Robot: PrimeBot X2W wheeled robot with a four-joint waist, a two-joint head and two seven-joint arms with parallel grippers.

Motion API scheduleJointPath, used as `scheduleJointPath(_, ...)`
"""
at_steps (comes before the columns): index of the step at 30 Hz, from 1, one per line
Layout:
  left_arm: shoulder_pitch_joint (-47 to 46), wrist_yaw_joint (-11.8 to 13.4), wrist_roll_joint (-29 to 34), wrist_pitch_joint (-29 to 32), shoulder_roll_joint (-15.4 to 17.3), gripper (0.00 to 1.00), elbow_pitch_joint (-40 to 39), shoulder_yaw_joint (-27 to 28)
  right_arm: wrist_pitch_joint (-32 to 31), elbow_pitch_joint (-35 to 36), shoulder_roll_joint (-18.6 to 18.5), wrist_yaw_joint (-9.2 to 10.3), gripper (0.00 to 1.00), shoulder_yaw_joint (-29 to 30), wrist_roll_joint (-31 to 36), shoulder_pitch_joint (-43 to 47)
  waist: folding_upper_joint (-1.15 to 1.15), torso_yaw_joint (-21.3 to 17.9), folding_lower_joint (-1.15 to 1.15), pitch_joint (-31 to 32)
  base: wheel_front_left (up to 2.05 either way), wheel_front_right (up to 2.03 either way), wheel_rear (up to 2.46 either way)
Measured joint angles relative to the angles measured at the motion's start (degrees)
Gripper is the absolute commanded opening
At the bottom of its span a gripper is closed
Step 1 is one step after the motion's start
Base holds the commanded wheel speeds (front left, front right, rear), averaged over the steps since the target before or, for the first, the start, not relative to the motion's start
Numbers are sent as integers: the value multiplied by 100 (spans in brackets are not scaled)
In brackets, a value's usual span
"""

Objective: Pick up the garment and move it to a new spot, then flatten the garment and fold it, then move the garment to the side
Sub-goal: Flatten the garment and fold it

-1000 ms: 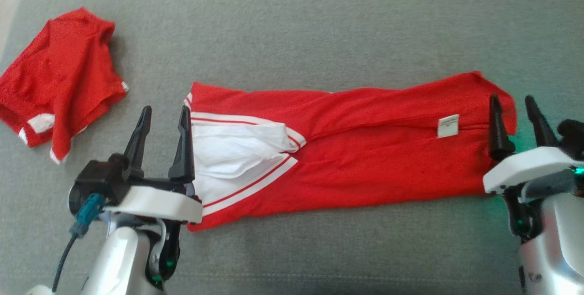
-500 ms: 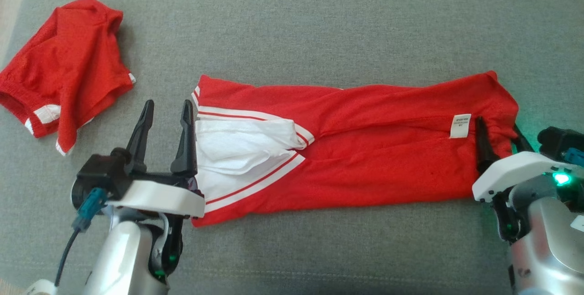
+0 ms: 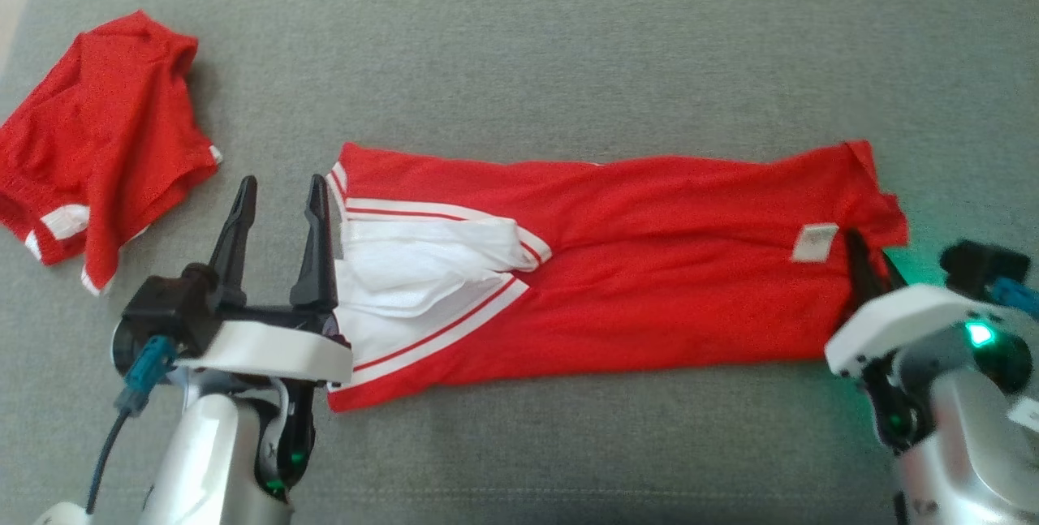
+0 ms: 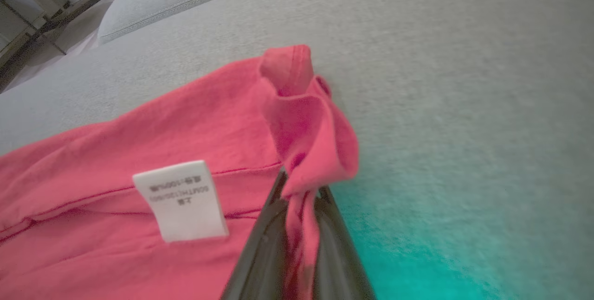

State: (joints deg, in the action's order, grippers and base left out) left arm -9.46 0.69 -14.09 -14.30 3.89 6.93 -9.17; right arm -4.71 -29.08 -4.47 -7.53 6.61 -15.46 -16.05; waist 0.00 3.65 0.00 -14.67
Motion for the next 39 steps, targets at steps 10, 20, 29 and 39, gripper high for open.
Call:
scheduleJointPath(10,65,-53,66,0,-22,100,-37,69,-193,626,-191,-1,0,800,-16,439,0,-267,0,97,0,0,0)
scheduleJointPath(20,127,-73,90,0,-30,100,-20,91,-503,1781,-167,0,0,497,-12,665,0,-446,0,224,0,0,0)
scheduleJointPath(29,282,-121,100,0,-34,100,57,69,-1084,3061,57,0,0,-1088,-170,657,0,-336,0,457,0,0,0)
scheduleJointPath(39,304,-168,100,0,-46,100,101,-11,-606,2038,99,0,0,-3258,-1234,403,0,138,0,433,0,0,0)
